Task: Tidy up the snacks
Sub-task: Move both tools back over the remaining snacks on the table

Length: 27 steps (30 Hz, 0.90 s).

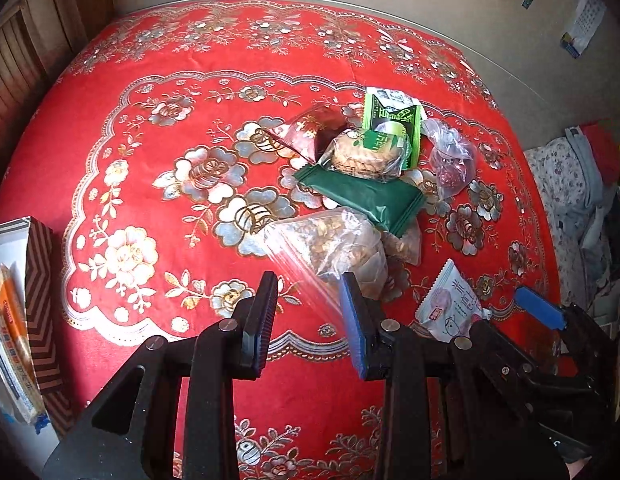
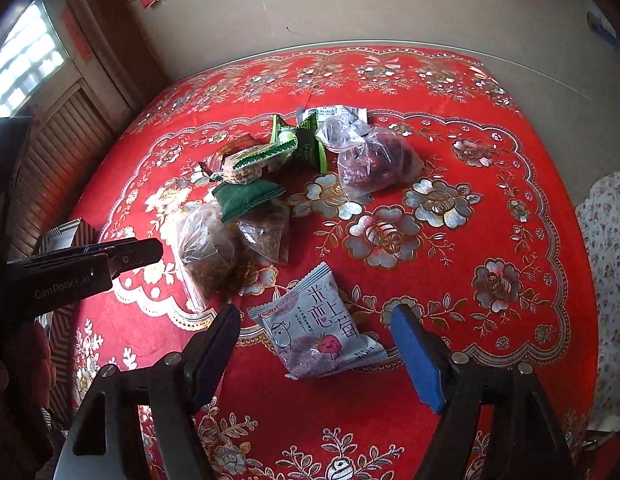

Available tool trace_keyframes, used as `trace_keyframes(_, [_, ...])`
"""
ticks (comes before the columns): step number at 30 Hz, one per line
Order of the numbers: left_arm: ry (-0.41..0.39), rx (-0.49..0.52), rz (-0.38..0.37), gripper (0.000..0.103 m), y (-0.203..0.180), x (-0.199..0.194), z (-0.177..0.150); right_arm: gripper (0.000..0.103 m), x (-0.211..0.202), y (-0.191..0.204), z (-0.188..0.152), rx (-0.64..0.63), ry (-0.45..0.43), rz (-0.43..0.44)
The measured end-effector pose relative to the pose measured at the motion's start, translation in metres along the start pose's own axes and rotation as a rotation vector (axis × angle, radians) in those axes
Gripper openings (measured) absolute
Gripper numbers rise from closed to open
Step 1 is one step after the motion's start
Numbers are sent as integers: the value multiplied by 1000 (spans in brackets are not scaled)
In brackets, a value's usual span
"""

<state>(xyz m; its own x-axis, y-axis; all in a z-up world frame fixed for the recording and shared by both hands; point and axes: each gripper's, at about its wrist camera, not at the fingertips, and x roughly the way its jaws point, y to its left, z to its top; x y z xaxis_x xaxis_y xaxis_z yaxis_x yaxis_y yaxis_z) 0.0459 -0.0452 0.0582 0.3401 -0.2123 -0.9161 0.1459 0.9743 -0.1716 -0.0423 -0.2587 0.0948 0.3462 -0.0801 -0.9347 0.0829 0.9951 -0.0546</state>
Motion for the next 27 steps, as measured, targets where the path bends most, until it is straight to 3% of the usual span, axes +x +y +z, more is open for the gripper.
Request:
trace_keyframes(6, [35, 128, -99, 31, -20, 19, 10, 77, -2, -11, -2, 2, 1, 2])
trace_keyframes(9, [27, 243, -106, 51, -24, 21, 13, 78, -3, -16, -2, 10, 2, 14])
trace_keyframes(10, [29, 276, -117, 63, -25, 23, 15, 78, -3, -17, -2, 10, -2, 13])
trace_keyframes(11, [37, 300, -132, 65, -25, 26, 17, 79, -3, -18, -2, 12, -4, 12])
trace_keyframes(17, [63, 363, -82, 65, -19, 40, 24, 80, 5, -14, -1, -7, 17, 22])
trace_keyframes(25, [56, 479, -90, 66, -23, 45, 26, 80, 19, -2, -1, -84, 53, 34])
trace_keyframes(27, [63, 525, -112, 75, -26, 47, 25, 81, 20, -1, -2, -85, 55, 43])
